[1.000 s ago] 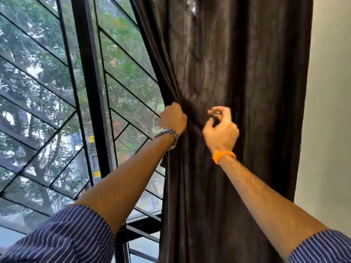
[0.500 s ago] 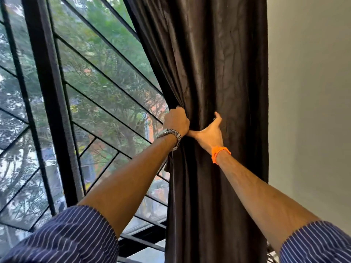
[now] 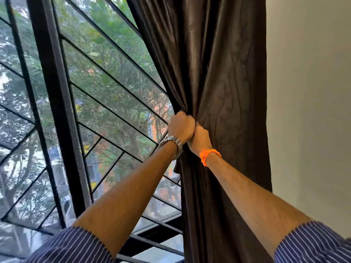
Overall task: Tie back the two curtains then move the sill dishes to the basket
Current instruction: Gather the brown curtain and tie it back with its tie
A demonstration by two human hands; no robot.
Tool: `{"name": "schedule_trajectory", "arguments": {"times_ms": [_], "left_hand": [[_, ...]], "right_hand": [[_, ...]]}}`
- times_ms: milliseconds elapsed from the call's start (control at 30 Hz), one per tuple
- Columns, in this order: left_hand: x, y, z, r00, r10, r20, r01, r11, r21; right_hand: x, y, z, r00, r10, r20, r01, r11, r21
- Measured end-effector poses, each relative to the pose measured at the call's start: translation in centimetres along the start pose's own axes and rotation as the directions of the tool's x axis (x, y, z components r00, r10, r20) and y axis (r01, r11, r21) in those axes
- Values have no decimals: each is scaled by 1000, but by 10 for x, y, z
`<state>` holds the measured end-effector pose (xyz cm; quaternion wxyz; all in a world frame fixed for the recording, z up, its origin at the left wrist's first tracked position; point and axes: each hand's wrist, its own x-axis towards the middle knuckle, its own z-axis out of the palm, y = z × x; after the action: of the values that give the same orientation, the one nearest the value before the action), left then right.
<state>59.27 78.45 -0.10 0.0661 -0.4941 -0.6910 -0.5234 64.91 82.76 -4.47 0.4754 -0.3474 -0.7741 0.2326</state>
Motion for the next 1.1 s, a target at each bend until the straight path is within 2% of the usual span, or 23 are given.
{"name": "schedule_trajectory", "arguments": {"times_ms": [33, 67, 100, 133, 167, 200, 233, 267, 333, 367, 400, 433, 467, 500, 600, 700, 800, 933, 1100], "left_hand": [[-2, -2, -2, 1000, -22, -1, 22, 998, -60], [-5, -4, -4, 1000, -24, 3, 24, 995, -95], [-9, -6, -6, 1000, -11, 8, 12, 995, -97], [-11, -8, -9, 1000, 3, 9, -2, 998, -62], [-12, -10, -12, 1000, 13, 3, -13, 1000, -3], [-10, -13, -14, 1000, 19, -6, -18, 998, 63], [-8, -16, -16, 1000, 24, -20, -22, 992, 125], [-6, -17, -19, 999, 21, -33, -15, 984, 178], [-5, -17, -24, 999, 12, -52, 1, 969, 248], [-6, -18, -26, 998, 17, -57, -1, 962, 275], [-6, -18, -27, 998, 32, -57, -13, 953, 303], [-6, -18, -27, 997, 55, -51, -35, 943, 330], [-7, -19, -27, 996, 77, -40, -58, 935, 350], [-6, -20, -26, 995, 98, -28, -81, 929, 362], [-4, -19, -19, 992, 127, -5, -115, 917, 382], [1, -15, -14, 992, 129, 9, -123, 917, 380], [8, -10, -5, 990, 141, 25, -141, 922, 362], [14, 4, 15, 985, 166, 46, -172, 920, 351], [23, 25, 42, 982, 178, 58, -187, 927, 324]], "right_hand": [[-4, -7, 0, 997, 37, 71, -34, 998, -44], [-8, -16, -1, 969, 128, 213, -91, 981, -173], [-15, -26, -5, 907, 251, 338, -124, 927, -353], [-18, -32, -4, 856, 333, 396, -107, 862, -495], [-30, -46, -11, 818, 366, 444, -17, 787, -617], [-43, -53, -15, 796, 355, 490, 81, 740, -668], [-55, -66, -22, 778, 336, 530, 152, 719, -678], [-42, -46, -9, 769, 318, 555, 172, 733, -658], [-33, -23, 7, 776, 359, 518, 17, 810, -586], [-30, -12, 20, 794, 305, 526, -36, 887, -460], [-31, -10, 25, 861, 233, 452, -111, 953, -280], [-26, -7, 29, 955, 110, 274, -73, 987, -142], [-25, -10, 27, 987, 52, 153, -49, 999, -20], [-25, -11, 25, 993, -4, 118, 3, 1000, 12], [-32, -16, 8, 992, -36, 122, 30, 998, 47], [-29, -5, -10, 996, -53, 66, 51, 998, 26], [-18, 8, -35, 995, -3, -104, 5, 1000, 16], [2, 31, -77, 928, 54, -368, -56, 998, 4], [24, 67, -115, 858, 169, -486, -199, 980, -10]]}}
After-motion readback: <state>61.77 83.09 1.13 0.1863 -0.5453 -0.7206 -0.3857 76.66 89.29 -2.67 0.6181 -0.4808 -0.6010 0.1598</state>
